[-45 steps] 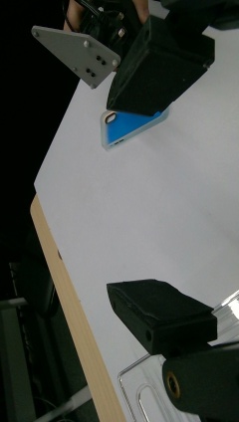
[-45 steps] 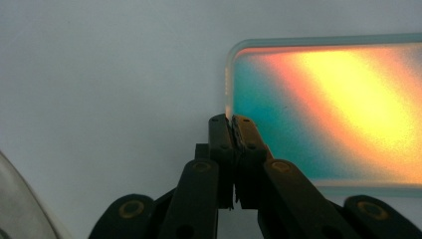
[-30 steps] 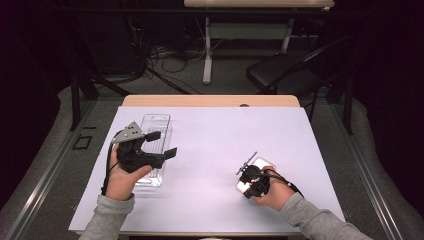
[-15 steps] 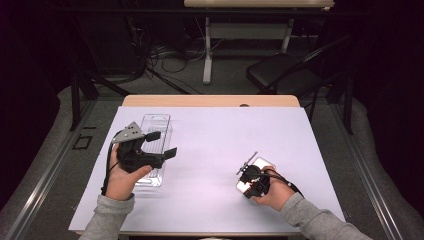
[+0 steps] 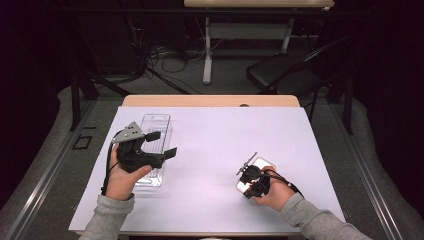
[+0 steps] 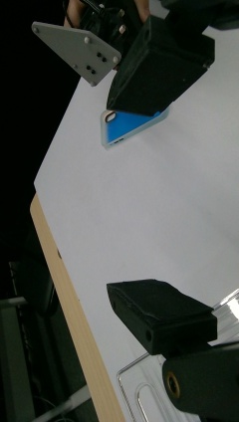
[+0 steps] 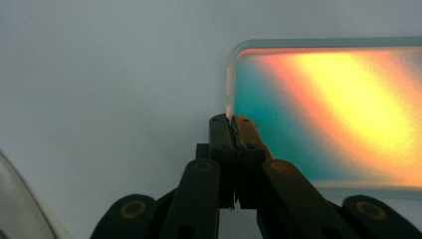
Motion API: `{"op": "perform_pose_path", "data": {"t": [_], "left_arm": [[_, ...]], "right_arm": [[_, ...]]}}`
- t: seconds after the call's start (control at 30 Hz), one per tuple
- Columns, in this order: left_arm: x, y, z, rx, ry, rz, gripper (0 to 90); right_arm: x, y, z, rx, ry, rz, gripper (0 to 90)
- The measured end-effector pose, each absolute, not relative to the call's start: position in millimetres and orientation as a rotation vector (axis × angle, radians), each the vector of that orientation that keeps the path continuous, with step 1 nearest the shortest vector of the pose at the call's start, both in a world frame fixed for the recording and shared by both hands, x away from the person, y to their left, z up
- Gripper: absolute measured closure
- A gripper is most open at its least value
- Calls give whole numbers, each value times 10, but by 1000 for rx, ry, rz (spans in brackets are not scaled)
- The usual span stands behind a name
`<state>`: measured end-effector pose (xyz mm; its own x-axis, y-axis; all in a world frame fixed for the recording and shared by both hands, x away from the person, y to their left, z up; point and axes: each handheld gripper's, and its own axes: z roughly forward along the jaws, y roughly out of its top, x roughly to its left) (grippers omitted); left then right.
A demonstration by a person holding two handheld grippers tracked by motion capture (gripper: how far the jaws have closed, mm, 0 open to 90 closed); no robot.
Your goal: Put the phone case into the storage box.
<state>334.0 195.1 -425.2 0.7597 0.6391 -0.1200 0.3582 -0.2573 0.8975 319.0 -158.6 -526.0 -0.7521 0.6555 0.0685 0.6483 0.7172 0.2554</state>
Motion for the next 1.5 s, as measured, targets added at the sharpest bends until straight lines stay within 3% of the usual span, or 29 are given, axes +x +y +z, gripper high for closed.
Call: {"op": "perform_pose_path", "data": {"t": [0.67, 1.5], "left_arm": [[3346, 1956, -4258, 1869, 768, 323, 152], [3347, 1953, -4261, 1871, 770, 325, 152]], "right_arm": [[3172, -1586, -5274, 1073, 2865, 473, 893], [3136, -1603, -5001, 904, 2744, 662, 892]]}}
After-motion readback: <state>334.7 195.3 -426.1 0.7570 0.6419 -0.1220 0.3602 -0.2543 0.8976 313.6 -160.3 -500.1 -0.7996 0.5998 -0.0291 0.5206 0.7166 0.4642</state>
